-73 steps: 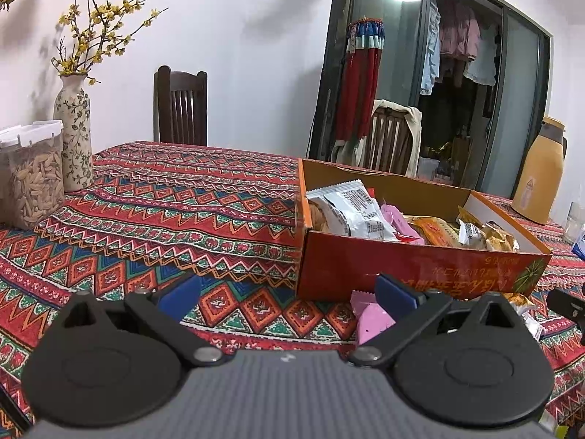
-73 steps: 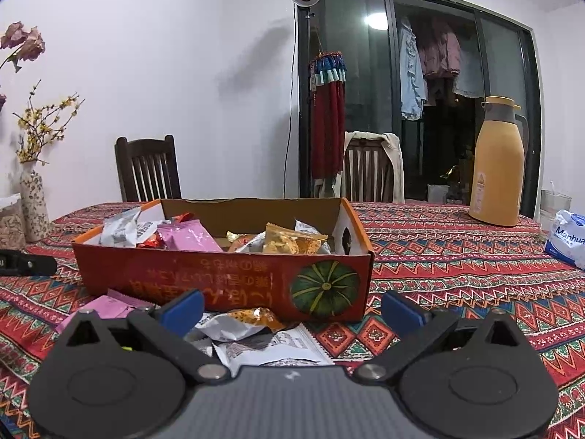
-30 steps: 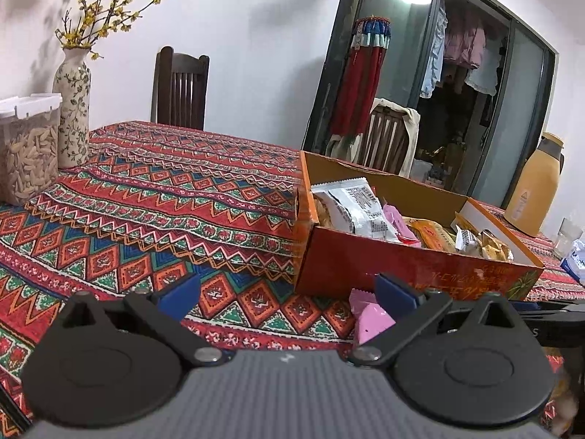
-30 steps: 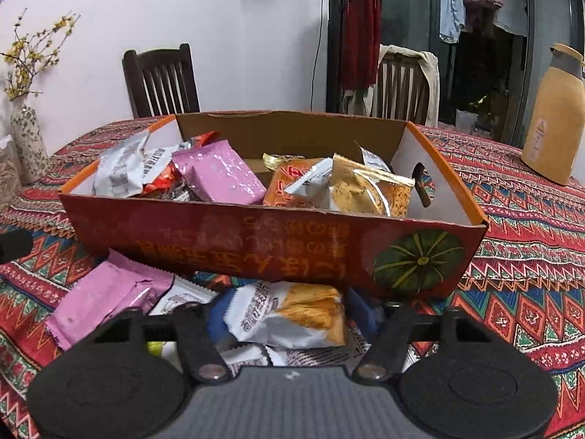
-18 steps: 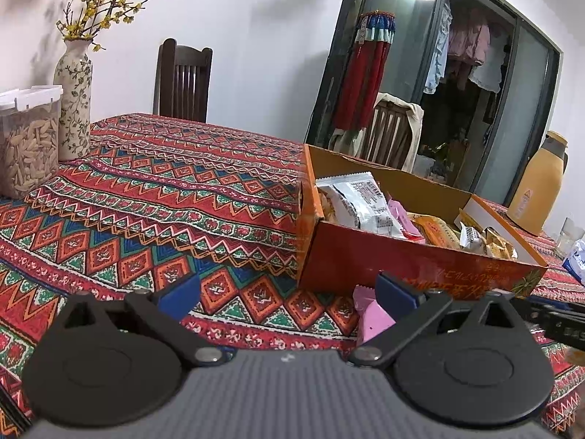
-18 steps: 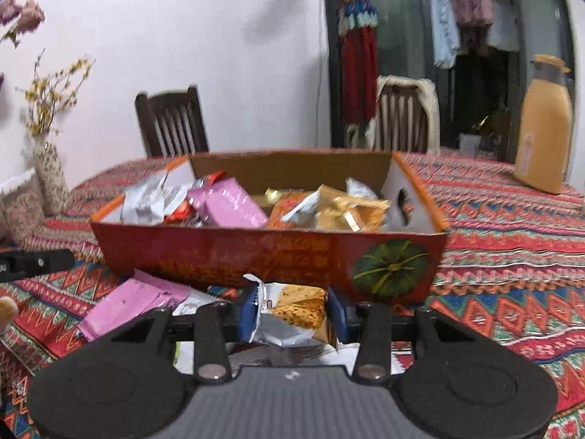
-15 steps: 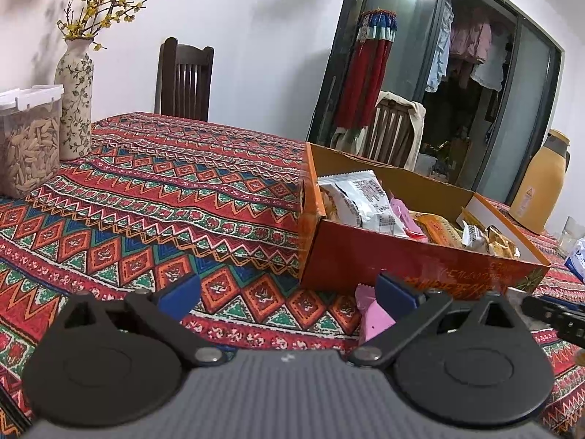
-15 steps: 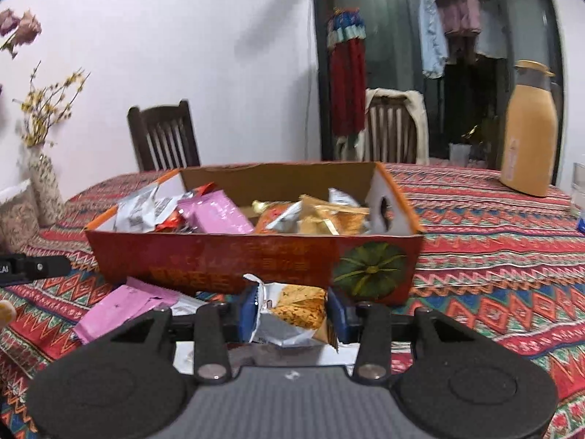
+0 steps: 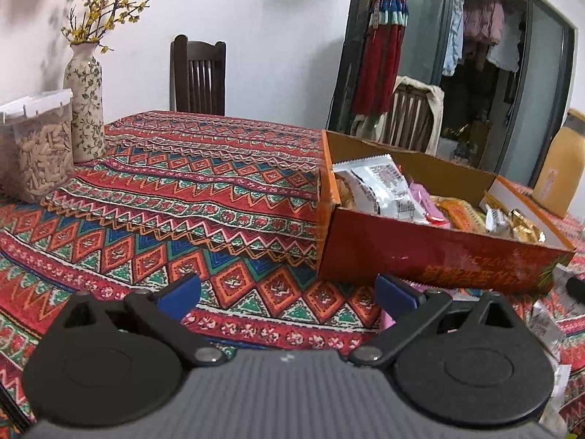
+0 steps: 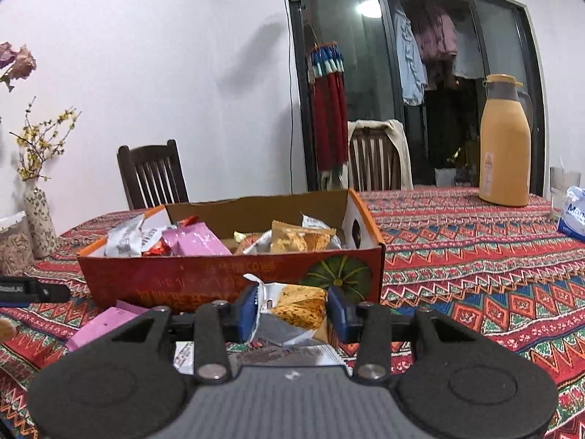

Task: Organize snacks
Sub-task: 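Grasp a white-gold packet with the right tool while the left reaches the pile, then grasp a pink packet with the left tool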

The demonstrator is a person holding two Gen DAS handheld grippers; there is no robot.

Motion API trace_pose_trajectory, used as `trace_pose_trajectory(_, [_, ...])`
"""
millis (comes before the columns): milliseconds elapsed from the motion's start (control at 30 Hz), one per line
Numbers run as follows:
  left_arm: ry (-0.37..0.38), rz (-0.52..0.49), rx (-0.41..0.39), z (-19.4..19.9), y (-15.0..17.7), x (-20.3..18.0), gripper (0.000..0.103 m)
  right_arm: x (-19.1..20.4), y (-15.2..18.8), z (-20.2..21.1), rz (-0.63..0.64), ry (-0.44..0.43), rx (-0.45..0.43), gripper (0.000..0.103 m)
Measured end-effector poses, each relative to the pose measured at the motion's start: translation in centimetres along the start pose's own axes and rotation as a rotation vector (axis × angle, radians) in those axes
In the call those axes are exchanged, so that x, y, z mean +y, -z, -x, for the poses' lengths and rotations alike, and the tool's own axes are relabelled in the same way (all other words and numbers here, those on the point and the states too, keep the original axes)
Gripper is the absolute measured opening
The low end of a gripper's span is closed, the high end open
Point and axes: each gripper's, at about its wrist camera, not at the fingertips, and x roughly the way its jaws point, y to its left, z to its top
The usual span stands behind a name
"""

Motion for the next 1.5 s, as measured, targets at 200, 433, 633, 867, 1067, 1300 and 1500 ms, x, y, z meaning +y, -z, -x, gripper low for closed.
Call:
trace_pose_trajectory(200, [-0.034,-0.039,0.022,0.1,0.0,-1.7,0.103,0.2,0.0,0.4,0.011,-0.004,-0.025,0.041])
trace_pose_trajectory(433, [0.037,-0.105,0.102,-0.6,-0.1,-5.6,0.103,0.3,0.0,0.8,0.011,-0.019,-0.05,0.041])
trace_pose_trajectory(633, [0.035,-0.141,0.186,-2.8,0.6,-8.6,0.103,0.0,0.0,1.0,-0.004,-0.036,-0.062,0.041])
trace_pose_trajectory(867, [0.03,-0.158,0.193,-3.1,1.1,-8.9,0.063,-0.1,0.1,1.2,-0.012,-0.053,-0.072,0.041])
trace_pose_trajectory(1067, [0.049,-0.17,0.172,-2.4,1.4,-9.0,0.063,-0.1,0.1,1.1,-0.012,-0.056,-0.075,0.041])
trace_pose_trajectory(1300, [0.041,-0.161,0.136,-1.3,1.1,-8.5,0.063,0.0,0.1,1.1,-0.007,-0.054,-0.073,0.041])
trace_pose_trajectory(1500, [0.052,-0.145,0.097,0.1,1.2,-7.9,0.063,0.3,0.2,1.0,0.013,-0.051,-0.071,0.041])
